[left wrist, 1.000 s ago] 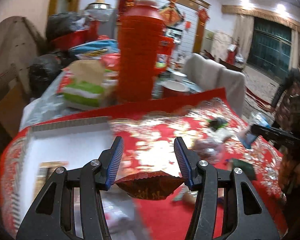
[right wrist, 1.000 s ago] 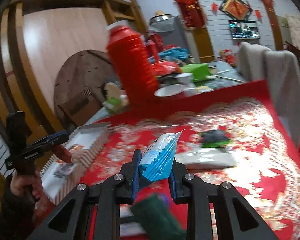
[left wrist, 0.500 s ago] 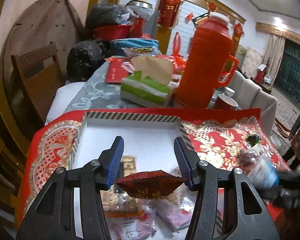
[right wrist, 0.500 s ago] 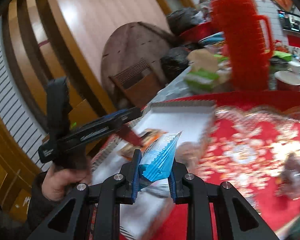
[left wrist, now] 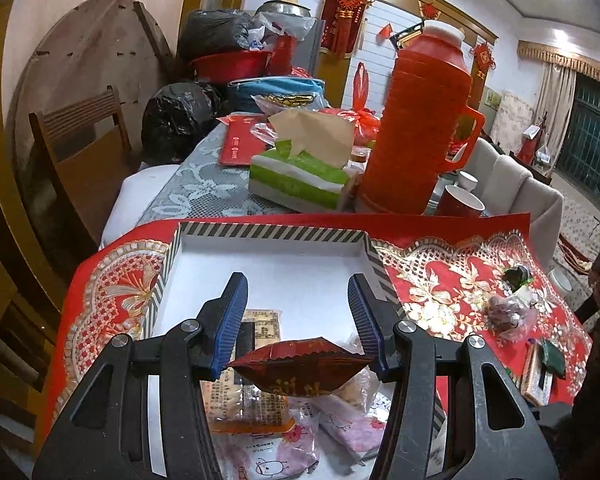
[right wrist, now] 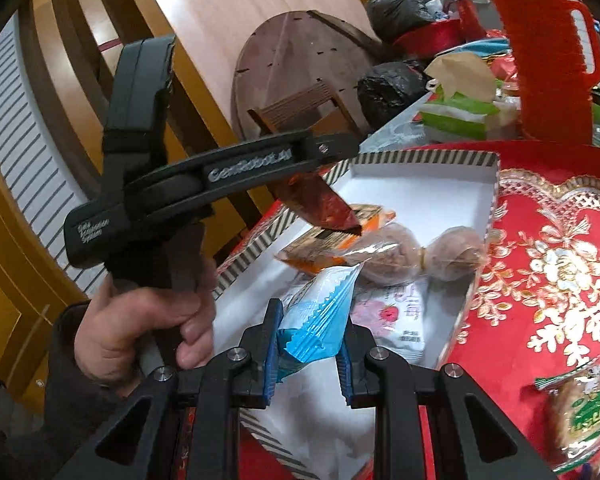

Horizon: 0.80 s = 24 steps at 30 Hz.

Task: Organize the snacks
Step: 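Grasp the red packet with the left gripper, carry both packets into the tray and release, then grasp the dark green packet with the right gripper while the left reaches the round biscuit pack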

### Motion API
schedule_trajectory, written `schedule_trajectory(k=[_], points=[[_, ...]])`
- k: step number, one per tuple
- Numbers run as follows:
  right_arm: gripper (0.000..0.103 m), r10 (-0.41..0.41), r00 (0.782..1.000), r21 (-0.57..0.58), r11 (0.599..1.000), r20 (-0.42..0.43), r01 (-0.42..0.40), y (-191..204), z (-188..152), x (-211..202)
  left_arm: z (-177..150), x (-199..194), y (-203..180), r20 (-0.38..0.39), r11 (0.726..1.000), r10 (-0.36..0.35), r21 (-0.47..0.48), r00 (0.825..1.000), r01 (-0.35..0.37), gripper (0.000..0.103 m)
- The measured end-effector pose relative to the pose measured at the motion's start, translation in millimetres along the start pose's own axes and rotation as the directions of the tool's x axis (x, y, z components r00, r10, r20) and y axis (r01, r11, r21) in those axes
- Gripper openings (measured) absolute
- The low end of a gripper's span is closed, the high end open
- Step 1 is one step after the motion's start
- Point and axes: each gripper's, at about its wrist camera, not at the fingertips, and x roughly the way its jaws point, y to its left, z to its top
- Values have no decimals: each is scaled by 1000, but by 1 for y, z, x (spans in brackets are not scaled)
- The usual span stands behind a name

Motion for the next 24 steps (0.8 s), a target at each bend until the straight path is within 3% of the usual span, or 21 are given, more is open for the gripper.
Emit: schedule_trajectory(k=[4,6,7,8,10,15,19,21,24], points=[[24,-12,999,-12,1000,-44,11,0,-5,14,0,2,2,-2,1000,10,-7,1000,-10,52],[35,-78,994,-31,997,-73,76,-1,-7,22,-2,7,2,-16,999,46,-5,999,-46,54],[48,-126,990,-41,992,-64,124,-2,-7,23,-2,9,2,-22,998,66,-4,998,-66,56],[50,-144,988,-48,989,-46,142,-2,-7,21,-2,12,2,-35,995,97,-5,995,-97,63],[50,-158,988,-42,987,0,157,-3,-4,12,-3,15,5,-47,994,106,-24,993,-107,73],[52,-140,986,-27,989,90,143,-8,1,-7,-3,11,14,-27,991,108,-77,994,-110,75],[52,-120,988,-12,992,95,122,-11,2,-20,-2,2,21,16,988,67,-137,998,-64,75],[52,-143,983,-12,989,118,145,-14,1,-38,-1,-3,17,43,990,43,-139,998,-37,76],[52,-204,966,-31,977,161,211,-27,-4,-79,0,-10,-4,86,993,-53,-104,995,62,76]])
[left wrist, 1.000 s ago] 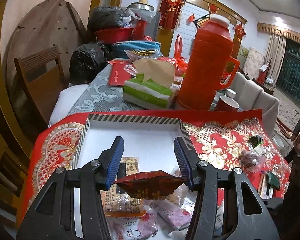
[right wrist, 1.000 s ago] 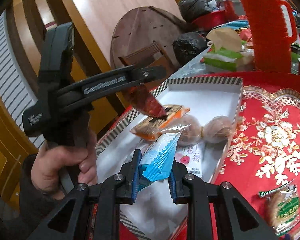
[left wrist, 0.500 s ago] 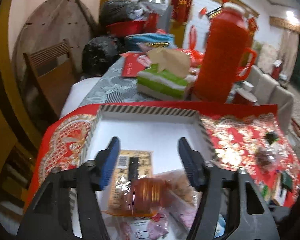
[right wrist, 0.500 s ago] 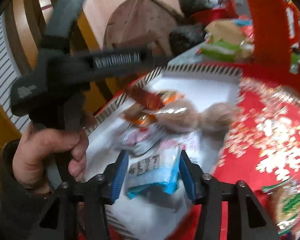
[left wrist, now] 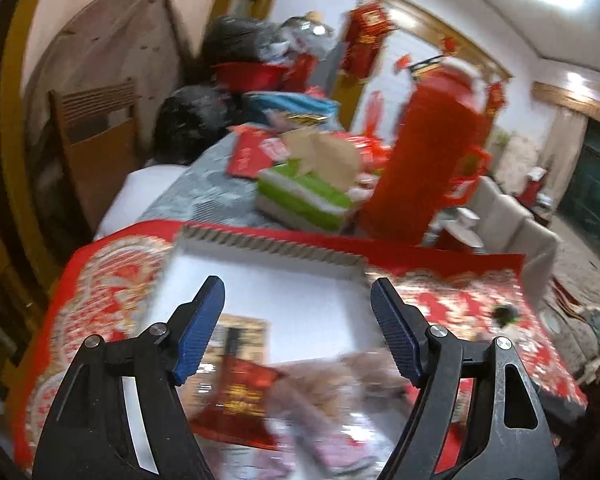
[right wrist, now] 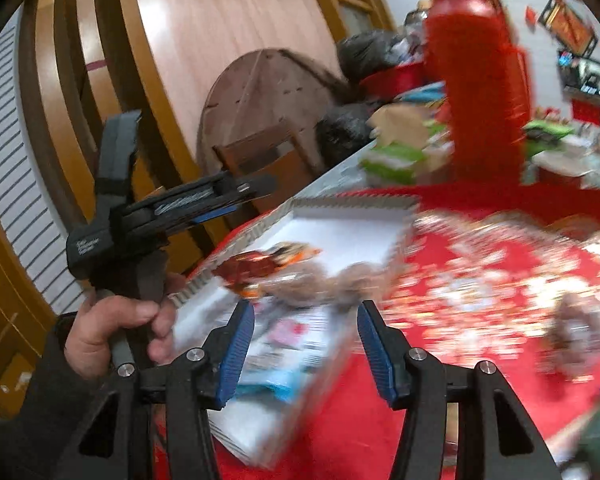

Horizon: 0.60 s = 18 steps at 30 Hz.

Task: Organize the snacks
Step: 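Grasp the dark green packet with the right gripper while the left reaches the round biscuit pack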

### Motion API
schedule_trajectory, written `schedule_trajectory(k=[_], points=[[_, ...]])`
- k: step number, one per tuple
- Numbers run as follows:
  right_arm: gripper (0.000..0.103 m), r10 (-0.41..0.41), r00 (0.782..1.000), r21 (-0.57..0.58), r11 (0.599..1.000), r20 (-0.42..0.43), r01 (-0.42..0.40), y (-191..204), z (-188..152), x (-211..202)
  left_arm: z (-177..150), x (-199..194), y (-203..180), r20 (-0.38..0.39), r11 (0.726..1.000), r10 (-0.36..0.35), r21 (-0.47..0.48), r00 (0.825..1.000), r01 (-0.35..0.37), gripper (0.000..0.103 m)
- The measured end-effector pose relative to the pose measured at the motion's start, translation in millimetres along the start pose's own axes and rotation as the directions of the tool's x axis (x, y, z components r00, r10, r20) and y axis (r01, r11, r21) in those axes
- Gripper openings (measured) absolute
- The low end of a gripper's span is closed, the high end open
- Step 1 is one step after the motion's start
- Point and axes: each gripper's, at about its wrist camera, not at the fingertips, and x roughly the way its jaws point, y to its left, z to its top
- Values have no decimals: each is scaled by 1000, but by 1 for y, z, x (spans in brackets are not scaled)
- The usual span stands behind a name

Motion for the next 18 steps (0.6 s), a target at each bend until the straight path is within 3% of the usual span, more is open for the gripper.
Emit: schedule_trajectory(k=[4,7,8,10,14,15,17,18], points=[[57,-74,997,-79,994,21,76,-41,-4,-53,-8,-3,-49,-21,986,-143,85,990,144,79],[59,-94,995,-136,987,-25,90,-79,-13,-85,-26,0,-103,-105,941,-240,217,965,258,79],[60,-105,994,-145,984,-34,99,-91,-17,-94,-37,5,-127,-164,914,-267,270,950,304,79],[60,-99,993,-149,985,-58,90,-118,-26,-111,-53,13,-154,-242,879,-280,325,929,349,79],[60,-92,991,-84,993,-98,84,-163,-42,-129,-86,38,-202,-371,830,-239,401,897,387,79],[60,-91,989,-95,992,-114,80,-165,-44,-130,-91,41,-211,-377,818,-226,427,898,385,79],[60,-106,984,-118,989,-146,89,-164,-46,-126,-93,45,-215,-364,822,-197,444,910,355,79],[60,-111,981,-135,987,-159,90,-161,-48,-123,-91,47,-214,-367,827,-199,434,909,357,79]])
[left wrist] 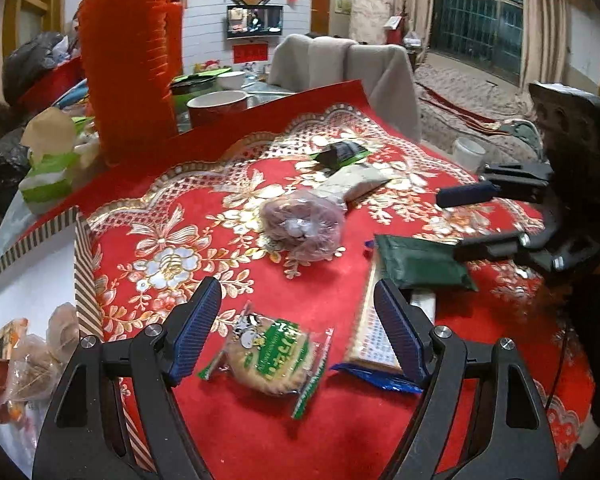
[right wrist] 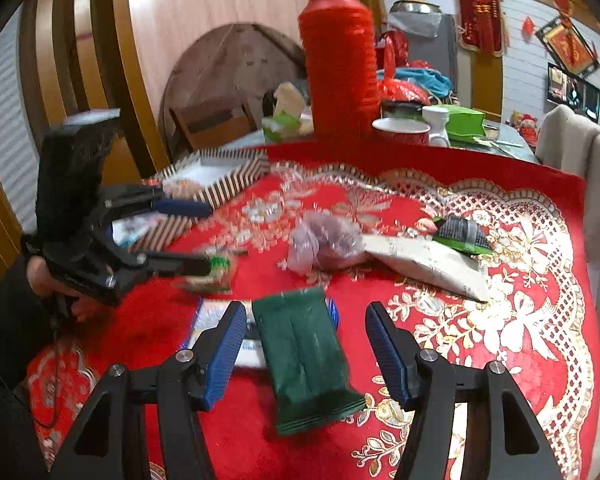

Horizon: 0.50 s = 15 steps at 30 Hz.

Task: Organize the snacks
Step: 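Grasp the dark green packet with the right gripper while the left reaches the round biscuit pack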

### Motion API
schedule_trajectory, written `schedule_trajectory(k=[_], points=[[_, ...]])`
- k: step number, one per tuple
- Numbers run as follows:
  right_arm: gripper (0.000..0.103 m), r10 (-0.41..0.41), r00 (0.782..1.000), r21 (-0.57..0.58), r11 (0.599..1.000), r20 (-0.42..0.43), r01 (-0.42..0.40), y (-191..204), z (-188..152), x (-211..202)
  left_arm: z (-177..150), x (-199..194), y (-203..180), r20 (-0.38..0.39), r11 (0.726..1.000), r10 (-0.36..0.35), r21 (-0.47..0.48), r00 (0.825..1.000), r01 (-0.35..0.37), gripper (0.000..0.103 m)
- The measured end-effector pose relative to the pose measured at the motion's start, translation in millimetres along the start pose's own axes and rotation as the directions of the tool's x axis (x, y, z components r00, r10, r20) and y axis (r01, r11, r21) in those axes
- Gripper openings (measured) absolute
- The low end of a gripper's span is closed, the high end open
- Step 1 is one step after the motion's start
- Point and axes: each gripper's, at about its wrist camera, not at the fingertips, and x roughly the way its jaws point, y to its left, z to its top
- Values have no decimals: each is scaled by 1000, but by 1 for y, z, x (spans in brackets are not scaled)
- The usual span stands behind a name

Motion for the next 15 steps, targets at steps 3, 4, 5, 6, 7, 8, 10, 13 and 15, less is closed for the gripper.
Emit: schedule_trajectory(k=[3,4,5,6,7,8,10,13,15], points=[[60,-34,998,-56,998,-52,31,11,-2,15,-2,6,10,-24,1000,12,-28,1000,-13,79],[60,-44,997,-64,997,-68,39,12,-3,20,-6,6,13,-33,1000,9,-29,999,-10,79],[60,-60,994,-62,997,-88,55,11,-5,26,-8,9,12,-48,1000,9,-26,999,-10,79],[60,-71,993,-57,996,-97,65,10,-7,29,-10,13,11,-61,1000,11,-17,998,-13,79],[60,-77,991,-51,996,-106,72,8,-9,32,-13,15,8,-69,1000,12,-11,998,-12,79],[60,-77,990,-41,997,-118,73,6,-10,36,-16,18,6,-83,1000,16,-1,996,-16,79],[60,-69,990,-26,997,-122,66,2,-11,39,-19,24,3,-100,999,49,16,994,-48,79],[60,-49,992,-1,999,-118,50,-1,-12,41,-24,28,5,-121,995,96,14,988,-95,79],[60,-45,992,3,999,-116,46,-1,-12,41,-27,31,12,-136,995,91,-24,987,-95,80]])
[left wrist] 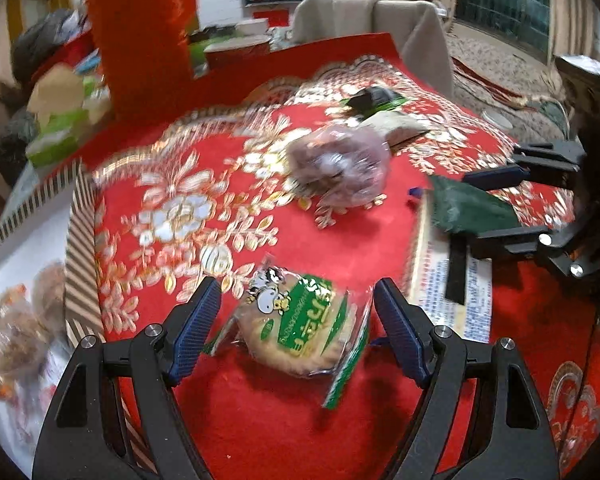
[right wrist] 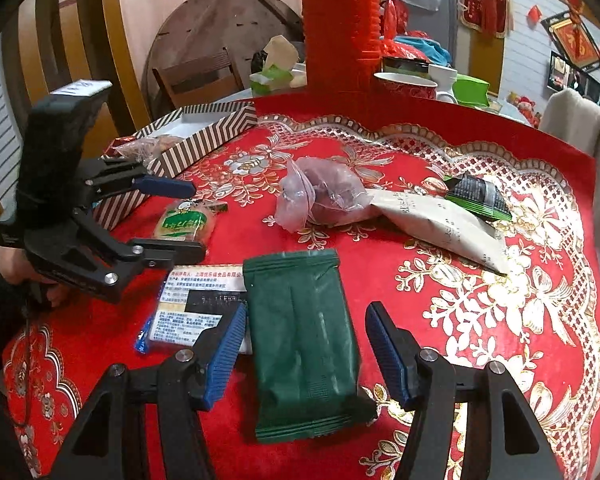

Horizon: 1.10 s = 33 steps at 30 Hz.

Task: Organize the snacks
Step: 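Grasp the dark green packet with the right gripper while the left reaches the round biscuit pack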

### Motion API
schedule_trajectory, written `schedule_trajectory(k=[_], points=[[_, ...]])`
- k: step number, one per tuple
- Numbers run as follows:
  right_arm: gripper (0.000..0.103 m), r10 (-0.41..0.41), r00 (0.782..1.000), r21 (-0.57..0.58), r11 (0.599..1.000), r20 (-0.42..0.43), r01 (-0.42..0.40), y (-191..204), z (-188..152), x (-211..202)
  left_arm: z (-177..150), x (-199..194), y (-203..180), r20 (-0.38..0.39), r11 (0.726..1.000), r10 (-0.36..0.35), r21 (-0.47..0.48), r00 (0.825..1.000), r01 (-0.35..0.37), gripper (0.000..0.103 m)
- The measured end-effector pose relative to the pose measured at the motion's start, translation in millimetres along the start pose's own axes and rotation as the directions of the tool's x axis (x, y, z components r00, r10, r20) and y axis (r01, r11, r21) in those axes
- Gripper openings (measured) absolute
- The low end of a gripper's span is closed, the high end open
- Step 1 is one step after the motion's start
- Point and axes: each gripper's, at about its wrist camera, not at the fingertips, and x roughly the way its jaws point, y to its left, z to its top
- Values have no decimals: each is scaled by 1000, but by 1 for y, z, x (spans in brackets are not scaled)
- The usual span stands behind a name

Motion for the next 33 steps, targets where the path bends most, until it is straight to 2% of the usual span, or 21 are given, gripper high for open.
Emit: schedule_trajectory(k=[5,8,12,20,25,29,33], points=[[47,33,999,-5,999,5,-33,4,-1,-1,-3,2,4,-17,1000,-1,-21,1000,1,79],[45,36,999,5,999,8,-36,4,-1,-1,-4,3,5,-20,1000,6,-29,1000,-7,64],[44,32,999,34,999,13,-32,-1,-1,-1,-4,1,7,-13,999,6,-42,1000,-6,55],[44,28,998,96,995,52,-33,-11,-1,-7,-5,-4,9,9,998,29,-60,1000,-28,53],[44,11,995,191,981,103,-31,-27,0,-12,-4,-8,9,36,997,26,-69,999,-24,52],[44,-30,989,270,963,142,-9,-41,-1,-20,-4,-15,10,72,997,19,-82,997,-13,52],[44,-81,982,310,950,170,24,-48,-2,-27,-3,-22,12,96,995,33,-101,995,-23,47]])
